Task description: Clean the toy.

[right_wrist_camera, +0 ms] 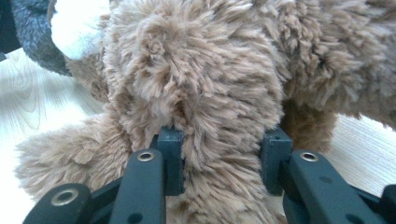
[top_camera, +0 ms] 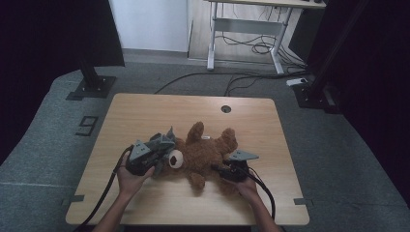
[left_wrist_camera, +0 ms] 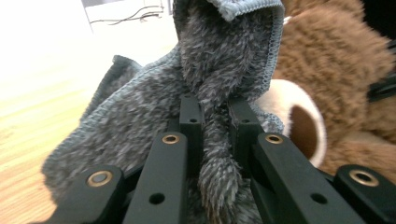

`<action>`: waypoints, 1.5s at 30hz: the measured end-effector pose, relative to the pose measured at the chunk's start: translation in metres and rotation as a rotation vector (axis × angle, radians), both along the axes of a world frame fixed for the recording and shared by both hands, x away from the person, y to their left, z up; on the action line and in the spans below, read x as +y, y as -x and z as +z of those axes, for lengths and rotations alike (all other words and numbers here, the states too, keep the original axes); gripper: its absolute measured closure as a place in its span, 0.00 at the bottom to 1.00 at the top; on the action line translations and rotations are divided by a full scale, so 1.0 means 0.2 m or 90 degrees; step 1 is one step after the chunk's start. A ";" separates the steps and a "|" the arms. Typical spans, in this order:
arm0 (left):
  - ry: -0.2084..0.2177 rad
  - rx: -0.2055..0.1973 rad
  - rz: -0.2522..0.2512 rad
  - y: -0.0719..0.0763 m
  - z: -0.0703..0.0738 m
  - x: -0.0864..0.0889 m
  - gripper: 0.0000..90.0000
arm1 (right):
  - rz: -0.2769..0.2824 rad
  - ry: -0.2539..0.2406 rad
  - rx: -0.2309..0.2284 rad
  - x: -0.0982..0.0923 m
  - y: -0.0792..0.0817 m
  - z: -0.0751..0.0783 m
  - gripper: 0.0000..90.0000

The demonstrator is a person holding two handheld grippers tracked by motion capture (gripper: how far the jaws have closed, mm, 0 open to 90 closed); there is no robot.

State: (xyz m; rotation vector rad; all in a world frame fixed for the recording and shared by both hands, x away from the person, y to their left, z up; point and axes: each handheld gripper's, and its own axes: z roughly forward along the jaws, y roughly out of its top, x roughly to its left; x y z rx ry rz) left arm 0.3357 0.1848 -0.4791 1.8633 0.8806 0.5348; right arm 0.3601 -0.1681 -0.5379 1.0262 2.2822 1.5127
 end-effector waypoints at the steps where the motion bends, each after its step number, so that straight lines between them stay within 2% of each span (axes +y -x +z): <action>1: 0.007 -0.006 -0.017 0.01 0.01 -0.03 0.88 | -0.001 -0.001 0.001 0.00 0.00 0.00 0.69; 5: 0.017 -0.011 -0.092 0.04 0.05 -0.15 0.88 | -0.001 -0.004 0.003 0.00 0.00 0.00 0.69; 12: 0.000 -0.012 -0.164 0.03 0.07 -0.47 0.88 | -0.006 -0.005 0.001 0.00 0.00 0.00 0.69; 17: -0.021 -0.001 -0.179 -0.03 0.06 -0.67 0.88 | -0.006 -0.004 -0.002 0.00 0.01 -0.01 0.68; 21: -0.043 0.026 -0.168 -0.07 -0.02 -0.73 0.88 | -0.010 -0.002 -0.005 0.00 0.01 -0.01 0.68; 23: -0.042 0.031 -0.164 -0.08 -0.03 -0.73 0.88 | -0.014 0.002 -0.004 0.00 0.01 -0.01 0.68; 27: -0.071 0.017 -0.155 -0.06 -0.03 -0.73 0.89 | -0.018 0.005 -0.009 0.01 0.01 -0.01 0.68; 29: -0.077 0.013 -0.152 -0.05 -0.03 -0.71 0.89 | -0.019 0.003 -0.008 0.01 0.01 -0.01 0.68; 39: -0.073 0.035 -0.117 -0.04 -0.07 -0.48 0.89 | -0.026 -0.011 0.003 0.00 0.01 -0.01 0.69; 45: -0.086 0.041 -0.114 0.01 -0.11 -0.36 0.89 | -0.023 -0.009 -0.001 0.00 0.01 -0.01 0.68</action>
